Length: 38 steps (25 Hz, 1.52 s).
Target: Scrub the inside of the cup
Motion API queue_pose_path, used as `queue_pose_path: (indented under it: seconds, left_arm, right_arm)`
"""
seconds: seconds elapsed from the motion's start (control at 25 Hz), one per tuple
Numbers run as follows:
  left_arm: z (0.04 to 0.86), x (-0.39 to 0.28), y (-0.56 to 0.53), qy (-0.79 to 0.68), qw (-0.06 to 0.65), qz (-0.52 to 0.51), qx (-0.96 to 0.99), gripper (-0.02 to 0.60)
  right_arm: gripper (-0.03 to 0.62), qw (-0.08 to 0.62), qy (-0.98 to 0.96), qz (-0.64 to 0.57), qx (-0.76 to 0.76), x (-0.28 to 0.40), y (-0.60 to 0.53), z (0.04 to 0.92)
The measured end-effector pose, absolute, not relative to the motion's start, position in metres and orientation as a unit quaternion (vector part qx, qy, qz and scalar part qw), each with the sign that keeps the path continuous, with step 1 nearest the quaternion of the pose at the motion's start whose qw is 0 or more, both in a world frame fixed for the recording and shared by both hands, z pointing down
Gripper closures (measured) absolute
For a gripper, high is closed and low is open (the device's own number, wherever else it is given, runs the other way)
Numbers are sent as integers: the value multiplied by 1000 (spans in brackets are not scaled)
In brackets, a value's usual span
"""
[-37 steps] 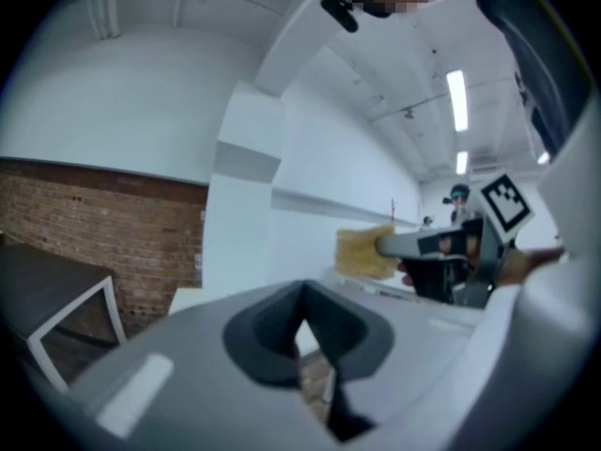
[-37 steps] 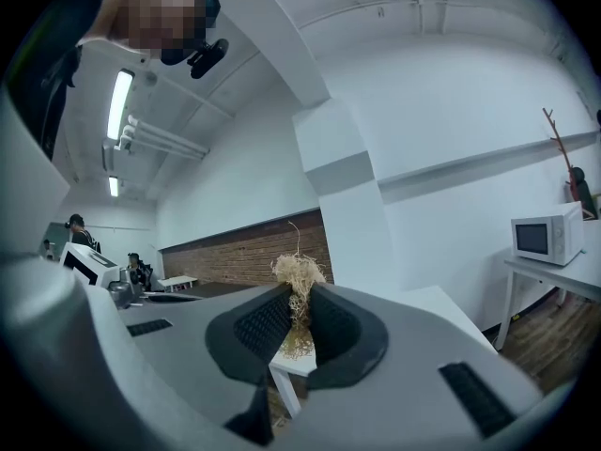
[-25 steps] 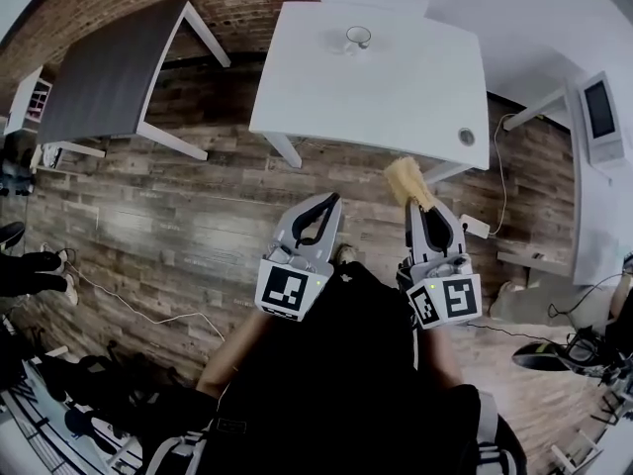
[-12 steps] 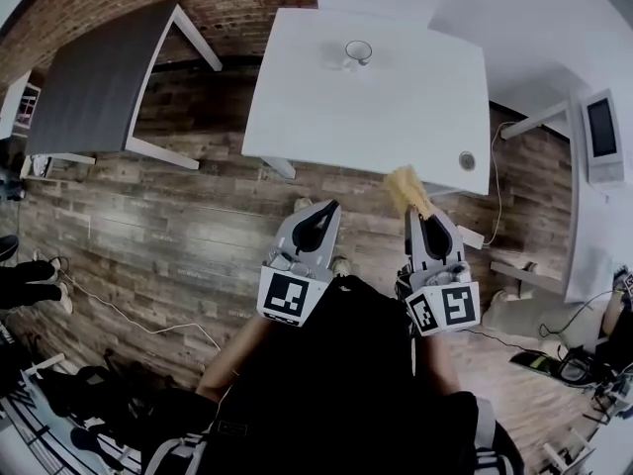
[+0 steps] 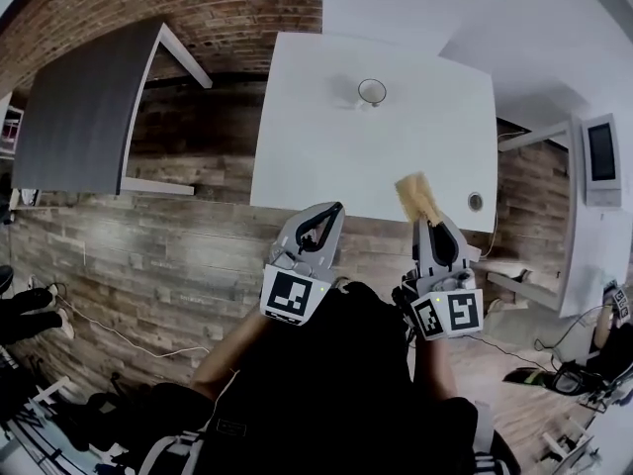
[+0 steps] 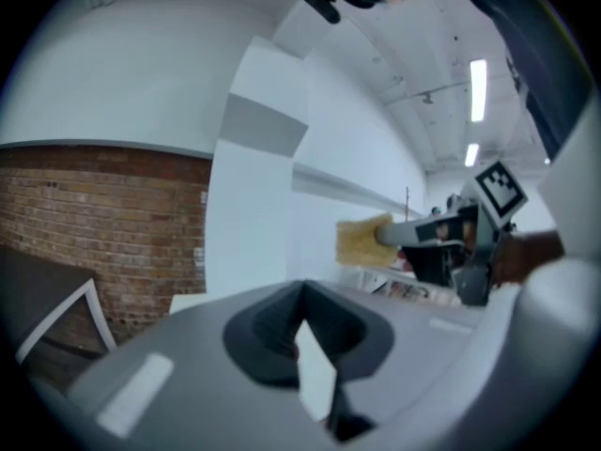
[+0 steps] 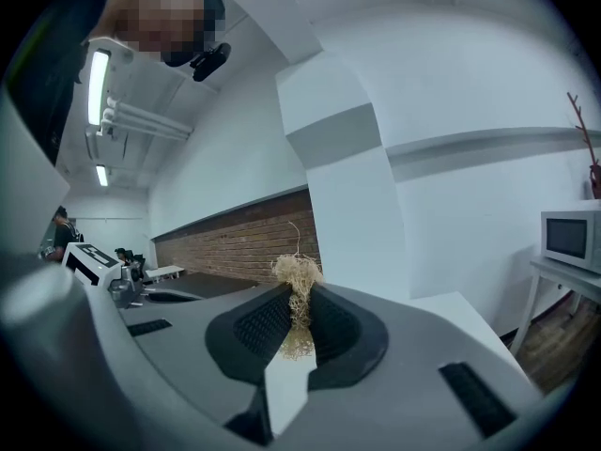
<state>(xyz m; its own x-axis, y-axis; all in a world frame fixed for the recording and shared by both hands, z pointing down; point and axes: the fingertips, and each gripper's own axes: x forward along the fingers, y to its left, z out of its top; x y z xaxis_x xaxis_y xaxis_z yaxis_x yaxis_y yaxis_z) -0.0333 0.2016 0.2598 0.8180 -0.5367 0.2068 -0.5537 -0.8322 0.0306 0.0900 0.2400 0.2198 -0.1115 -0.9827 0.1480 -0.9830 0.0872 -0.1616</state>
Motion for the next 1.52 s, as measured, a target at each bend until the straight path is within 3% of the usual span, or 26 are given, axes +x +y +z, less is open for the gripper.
queue_pose_path:
  seconds: [0.68,1.16,1.52]
  left_arm:
    - [286,18,108,-249,58,129,958,578]
    - [333,86,50,-298,68,171,937,577]
    - [387,91,3,-308,61,208,926,554]
  right_arm:
    - [560,4,-720,130,681,143,146,225]
    - [560,42,-776,152,611,208,77,262]
    - [560,74,-789,169,585,207,28,281]
